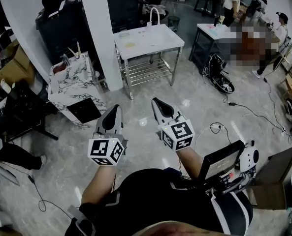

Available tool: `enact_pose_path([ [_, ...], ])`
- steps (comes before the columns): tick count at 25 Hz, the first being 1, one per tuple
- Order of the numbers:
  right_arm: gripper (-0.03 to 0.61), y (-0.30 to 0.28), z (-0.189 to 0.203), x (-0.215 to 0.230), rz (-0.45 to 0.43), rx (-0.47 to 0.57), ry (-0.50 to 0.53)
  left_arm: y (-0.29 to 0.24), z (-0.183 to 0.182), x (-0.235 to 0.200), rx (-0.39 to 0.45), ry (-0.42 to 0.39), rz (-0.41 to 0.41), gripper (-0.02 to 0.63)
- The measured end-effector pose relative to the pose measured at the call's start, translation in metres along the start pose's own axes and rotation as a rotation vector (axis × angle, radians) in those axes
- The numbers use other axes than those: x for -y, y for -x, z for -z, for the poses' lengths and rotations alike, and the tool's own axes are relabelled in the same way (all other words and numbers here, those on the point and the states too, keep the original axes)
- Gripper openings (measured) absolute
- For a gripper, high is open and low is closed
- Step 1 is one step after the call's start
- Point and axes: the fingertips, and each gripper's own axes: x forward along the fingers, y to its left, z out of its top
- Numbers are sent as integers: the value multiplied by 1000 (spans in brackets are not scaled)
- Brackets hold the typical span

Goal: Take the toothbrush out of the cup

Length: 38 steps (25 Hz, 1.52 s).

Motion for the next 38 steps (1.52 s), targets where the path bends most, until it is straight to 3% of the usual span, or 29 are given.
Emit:
enact_pose_path([
  [16, 23, -59, 5, -35, -32, -1, 12, -1, -5, -64, 21, 8, -14, 2],
  [38, 23, -221, 0, 64, -50, 24, -22, -164, -4, -148, -29, -8, -15, 2],
])
